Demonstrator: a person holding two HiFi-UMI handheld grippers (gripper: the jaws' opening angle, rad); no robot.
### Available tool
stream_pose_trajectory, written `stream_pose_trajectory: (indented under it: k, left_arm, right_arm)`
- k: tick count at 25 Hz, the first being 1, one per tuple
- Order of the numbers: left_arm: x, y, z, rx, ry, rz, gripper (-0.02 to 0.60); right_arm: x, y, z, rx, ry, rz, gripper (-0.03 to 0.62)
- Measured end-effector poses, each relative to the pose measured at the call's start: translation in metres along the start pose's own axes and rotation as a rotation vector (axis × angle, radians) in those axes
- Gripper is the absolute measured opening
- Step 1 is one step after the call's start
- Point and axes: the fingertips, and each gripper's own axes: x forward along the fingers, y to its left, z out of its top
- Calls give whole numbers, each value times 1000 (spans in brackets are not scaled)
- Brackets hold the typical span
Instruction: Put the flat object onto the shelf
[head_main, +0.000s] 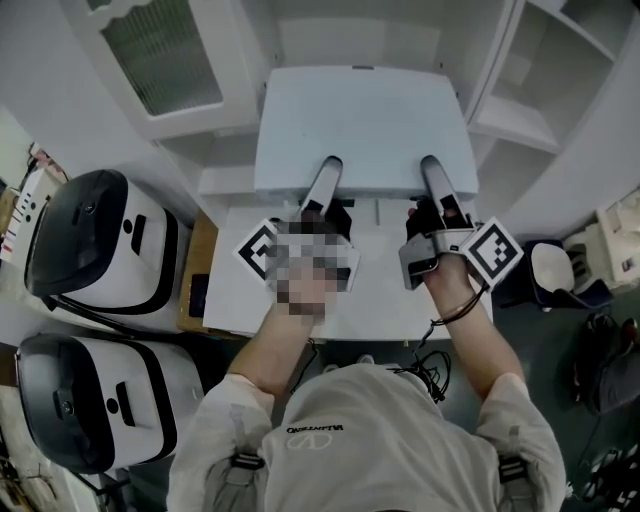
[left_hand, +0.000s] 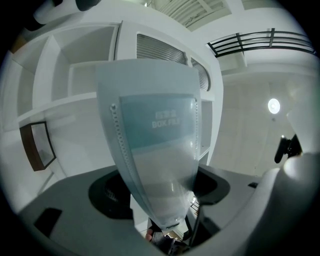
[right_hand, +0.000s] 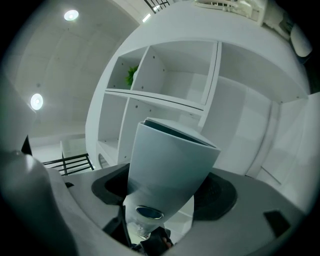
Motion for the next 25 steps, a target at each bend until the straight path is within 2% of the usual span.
stream_pose_trajectory:
  k: [9,16,21,25]
  left_arm:
    - [29,17,10,-40,8,29,337]
    - [43,24,14,-32,19,44,337]
    - [50,37,19,-7,29,82,337]
    - [60,38,23,-4,16,76,337]
  right_arm:
    - [32,-13,10,29,-3,-35,365]
    - [42,-23,15,50,-16,-54,367]
    - [53,-28,19,60,-24,-67,371]
    - [63,-32,23,73,-23,-67,373]
